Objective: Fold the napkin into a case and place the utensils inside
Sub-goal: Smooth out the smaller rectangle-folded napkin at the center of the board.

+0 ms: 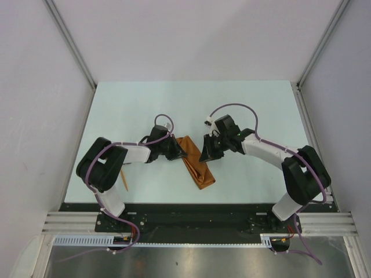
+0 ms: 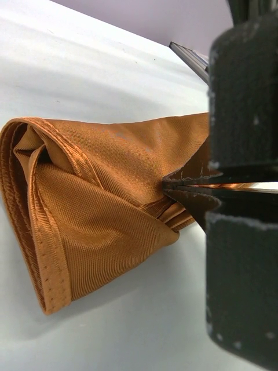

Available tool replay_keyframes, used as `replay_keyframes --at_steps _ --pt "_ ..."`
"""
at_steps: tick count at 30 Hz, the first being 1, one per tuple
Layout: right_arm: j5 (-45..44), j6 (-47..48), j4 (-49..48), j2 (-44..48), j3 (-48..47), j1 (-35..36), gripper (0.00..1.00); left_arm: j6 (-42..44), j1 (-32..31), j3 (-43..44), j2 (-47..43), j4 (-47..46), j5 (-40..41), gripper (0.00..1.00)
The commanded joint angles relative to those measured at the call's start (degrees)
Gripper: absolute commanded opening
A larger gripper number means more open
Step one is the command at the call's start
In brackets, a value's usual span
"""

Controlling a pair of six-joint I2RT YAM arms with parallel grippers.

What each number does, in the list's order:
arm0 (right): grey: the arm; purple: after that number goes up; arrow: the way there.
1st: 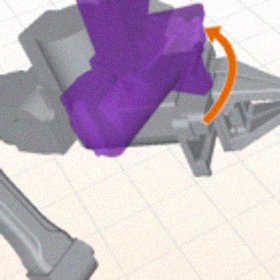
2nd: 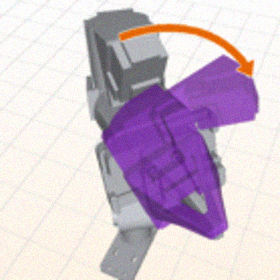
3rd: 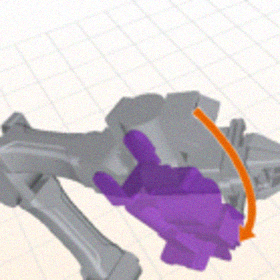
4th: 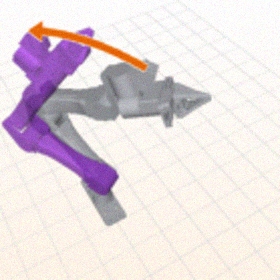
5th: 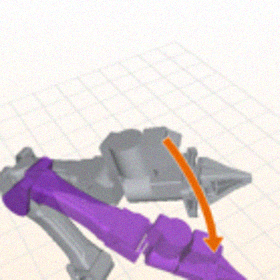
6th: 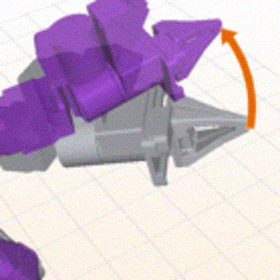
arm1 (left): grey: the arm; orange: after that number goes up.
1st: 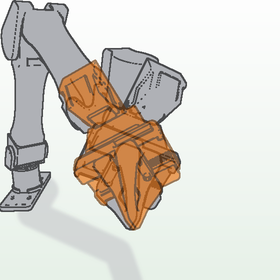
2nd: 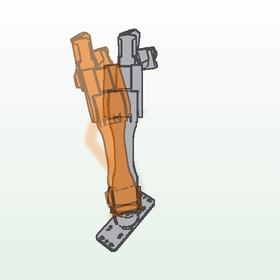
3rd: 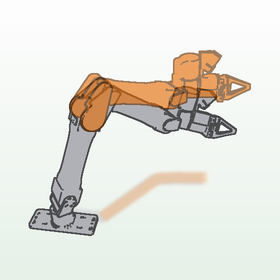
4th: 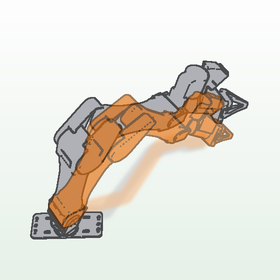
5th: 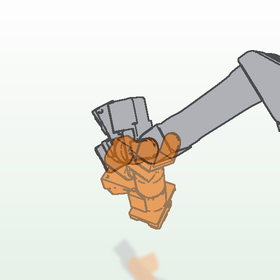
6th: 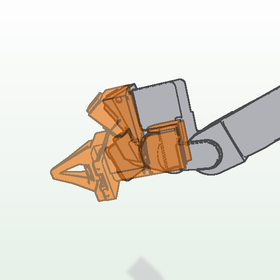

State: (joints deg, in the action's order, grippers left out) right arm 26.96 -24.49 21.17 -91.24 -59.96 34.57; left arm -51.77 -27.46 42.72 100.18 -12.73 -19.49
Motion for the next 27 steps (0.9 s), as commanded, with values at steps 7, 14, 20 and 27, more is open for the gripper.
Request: replay_keyframes --at_steps 7,14,20,27 --pt "5.6 -9.3 -17.4 -5.3 11.1 4.8 0.04 3.7 0.9 0.5 -2.7 2.7 3.7 0.0" --pt "5.0 -8.9 -18.0 -6.3 12.1 6.1 0.03 6.2 0.8 1.3 -10.3 4.6 2.9 0.22" --pt "4.9 -6.2 -13.8 -4.7 8.6 4.0 0.04 8.8 1.2 5.6 -15.7 11.3 3.9 0.34" --pt "5.0 -4.8 -12.2 -6.8 1.3 -0.2 0.19 16.6 2.4 14.4 -11.3 21.2 10.8 0.26"
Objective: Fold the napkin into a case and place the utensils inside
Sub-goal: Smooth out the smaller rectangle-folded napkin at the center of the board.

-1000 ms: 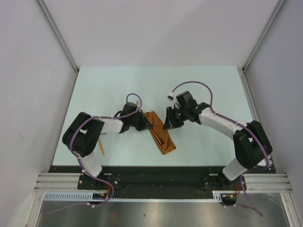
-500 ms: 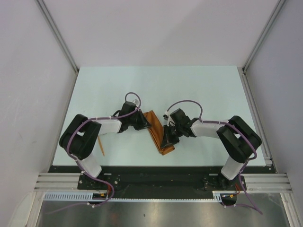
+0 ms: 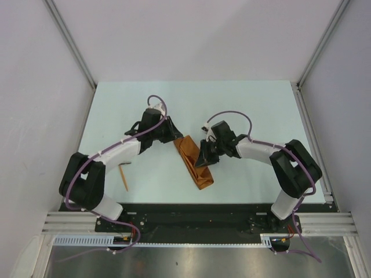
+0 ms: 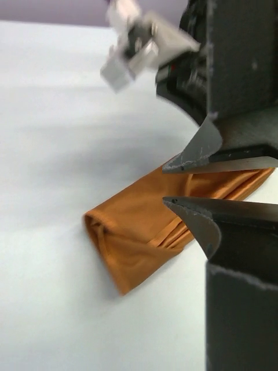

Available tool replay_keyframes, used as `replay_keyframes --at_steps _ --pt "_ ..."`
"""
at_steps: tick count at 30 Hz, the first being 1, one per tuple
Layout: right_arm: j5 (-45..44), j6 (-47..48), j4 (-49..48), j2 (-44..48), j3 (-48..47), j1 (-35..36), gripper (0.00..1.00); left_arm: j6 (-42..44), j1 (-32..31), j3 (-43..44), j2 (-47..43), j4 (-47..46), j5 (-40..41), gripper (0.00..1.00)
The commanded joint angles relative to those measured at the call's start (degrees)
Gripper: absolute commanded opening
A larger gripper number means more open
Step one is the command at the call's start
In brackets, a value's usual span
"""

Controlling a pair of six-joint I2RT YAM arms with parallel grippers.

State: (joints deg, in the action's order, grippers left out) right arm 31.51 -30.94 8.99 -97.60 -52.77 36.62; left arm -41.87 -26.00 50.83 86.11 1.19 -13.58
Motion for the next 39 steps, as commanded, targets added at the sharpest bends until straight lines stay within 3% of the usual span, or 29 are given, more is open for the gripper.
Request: replay_keyframes --at_steps 1,6,11,16,20,25,32,35,39 --pt "0.2 1.4 -0.4 -2.0 -7.0 -2.7 0.2 8.4 0.9 8.9 3.6 8.2 5.4 0.25" --pt "1.0 -0.9 -1.3 -8.6 -15.5 -4.9 0.25 11.8 -0.9 12.0 8.0 10.3 11.1 0.24" --pt "4.0 -3.3 -3.0 -12.2 -18.4 -5.8 0.25 13.9 -2.9 15.2 12.4 13.3 13.5 0.3" --pt "4.1 -1.2 -1.5 -6.4 -12.0 -5.2 0.2 13.2 -3.4 14.4 11.7 13.5 13.4 0.3" --pt "5.8 1.1 0.7 -2.3 -7.9 -3.7 0.25 11.5 -3.5 11.8 8.7 11.4 12.3 0.29" --pt "5.8 2.3 2.6 2.5 -2.5 -2.1 0.19 10.9 -3.5 11.0 6.4 12.0 11.1 0.27" --pt "6.0 1.5 0.2 2.7 2.0 -1.4 0.27 9.2 -3.5 9.0 5.3 9.7 3.7 0.25" --pt "6.7 0.5 -2.1 2.2 2.4 -1.4 0.27 7.0 -4.1 7.5 5.4 6.6 -1.4 0.18" --pt "6.7 -0.4 -3.9 1.9 5.0 -1.5 0.26 5.6 -4.8 5.2 5.2 5.0 -3.8 0.16"
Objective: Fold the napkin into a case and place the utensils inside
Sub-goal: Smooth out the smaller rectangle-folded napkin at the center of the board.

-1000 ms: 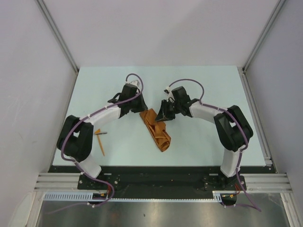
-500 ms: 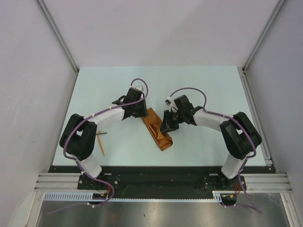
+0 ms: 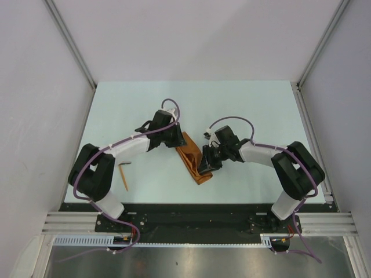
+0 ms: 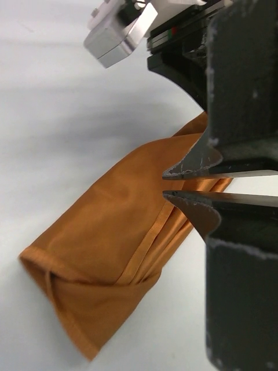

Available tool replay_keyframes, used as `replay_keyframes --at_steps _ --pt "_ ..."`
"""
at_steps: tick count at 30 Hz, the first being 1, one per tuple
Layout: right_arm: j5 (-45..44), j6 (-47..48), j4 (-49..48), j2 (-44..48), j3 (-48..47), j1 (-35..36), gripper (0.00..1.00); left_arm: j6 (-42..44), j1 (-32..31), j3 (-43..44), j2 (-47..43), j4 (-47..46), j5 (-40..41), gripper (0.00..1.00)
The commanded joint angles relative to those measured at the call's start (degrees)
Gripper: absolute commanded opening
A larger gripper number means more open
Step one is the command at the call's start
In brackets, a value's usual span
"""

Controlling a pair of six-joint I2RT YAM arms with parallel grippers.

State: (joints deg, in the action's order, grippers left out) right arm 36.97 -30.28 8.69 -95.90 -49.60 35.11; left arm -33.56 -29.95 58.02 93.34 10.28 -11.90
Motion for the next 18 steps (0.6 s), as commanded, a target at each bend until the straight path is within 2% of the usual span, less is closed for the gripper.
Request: replay_keyframes --at_steps 1,4,5,7,13,18 --pt "1.3 -1.0 -3.6 0.0 2.1 0.0 0.24 -3.1 -0.8 -2.4 -2.2 -4.4 -5.8 0.16" --pt "1.3 -1.7 -4.9 0.0 4.2 -0.1 0.18 -3.8 -1.2 -3.2 -2.2 -5.6 -7.3 0.16" --pt "1.8 -2.5 -6.2 -0.4 4.5 0.0 0.11 -4.2 -1.4 -3.5 -2.2 -6.3 -7.9 0.16" --pt "1.7 -2.6 -6.5 -1.0 5.0 0.1 0.07 -4.8 -1.8 -3.8 -1.8 -7.1 -9.4 0.16" --pt "1.8 -2.2 -6.2 -1.3 5.4 -0.4 0.07 -5.0 -4.6 -4.8 -0.4 -9.1 -11.7 0.16" --pt "1.3 -2.9 -4.4 1.8 3.5 -1.7 0.16 -6.3 -6.3 -7.1 1.3 -11.8 -12.1 0.14"
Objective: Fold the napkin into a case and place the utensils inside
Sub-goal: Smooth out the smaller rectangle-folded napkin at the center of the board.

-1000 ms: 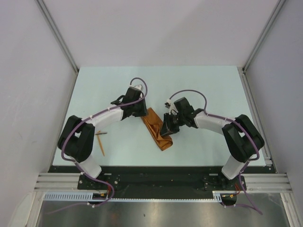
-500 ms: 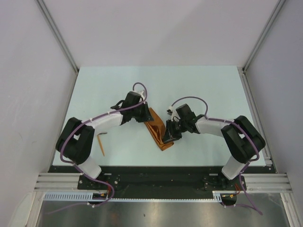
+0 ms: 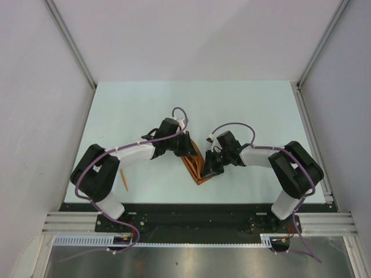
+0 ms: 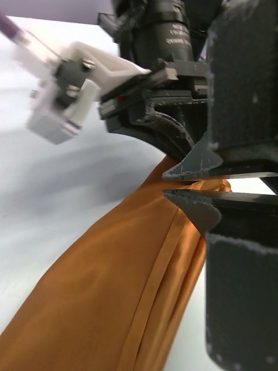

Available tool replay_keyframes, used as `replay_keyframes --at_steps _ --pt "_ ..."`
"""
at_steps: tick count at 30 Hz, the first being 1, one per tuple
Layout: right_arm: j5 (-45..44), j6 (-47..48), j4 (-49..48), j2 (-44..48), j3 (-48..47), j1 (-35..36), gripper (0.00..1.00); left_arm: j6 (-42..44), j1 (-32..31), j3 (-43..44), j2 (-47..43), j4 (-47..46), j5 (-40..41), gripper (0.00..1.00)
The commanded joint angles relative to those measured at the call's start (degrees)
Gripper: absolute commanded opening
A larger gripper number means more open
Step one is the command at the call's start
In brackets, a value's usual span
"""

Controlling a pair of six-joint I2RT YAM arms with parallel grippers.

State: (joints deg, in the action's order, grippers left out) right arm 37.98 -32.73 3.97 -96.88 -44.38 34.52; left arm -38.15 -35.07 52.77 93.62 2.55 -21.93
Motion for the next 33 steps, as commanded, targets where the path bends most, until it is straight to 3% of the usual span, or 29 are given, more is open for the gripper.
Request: replay_keyframes --at_steps 1,7,10,18,23,26,29,33 --pt "-1.0 -0.1 2.4 4.4 -2.4 -1.5 0.2 -2.1 -1.2 -2.4 1.1 -4.8 -2.1 0.14" --pt "-3.3 1.4 6.5 8.2 -7.5 -5.1 0.36 -1.5 -1.4 -4.9 1.0 -4.1 0.2 0.11" --pt "-2.8 2.5 6.8 6.4 -10.5 -6.2 0.38 -0.1 -1.2 -4.6 -2.3 -2.6 3.5 0.12" --pt "-3.6 2.9 2.9 -5.1 -21.5 -6.3 0.39 1.4 5.1 2.2 -6.0 2.8 4.9 0.36" --pt "-5.3 0.4 0.5 -12.7 -29.0 -5.6 0.39 6.6 7.5 10.5 0.0 9.7 13.1 0.33" --pt "-6.4 -1.1 -1.9 -16.1 -30.7 -4.7 0.38 8.9 7.6 13.6 3.7 11.6 17.9 0.25" --pt "-6.5 -3.1 -3.4 -19.1 -32.1 -4.4 0.33 10.2 7.5 14.7 6.3 11.6 20.6 0.24" --pt "-6.0 -4.9 -7.2 -21.5 -33.2 -3.9 0.19 12.0 7.1 14.7 8.1 10.6 23.6 0.27"
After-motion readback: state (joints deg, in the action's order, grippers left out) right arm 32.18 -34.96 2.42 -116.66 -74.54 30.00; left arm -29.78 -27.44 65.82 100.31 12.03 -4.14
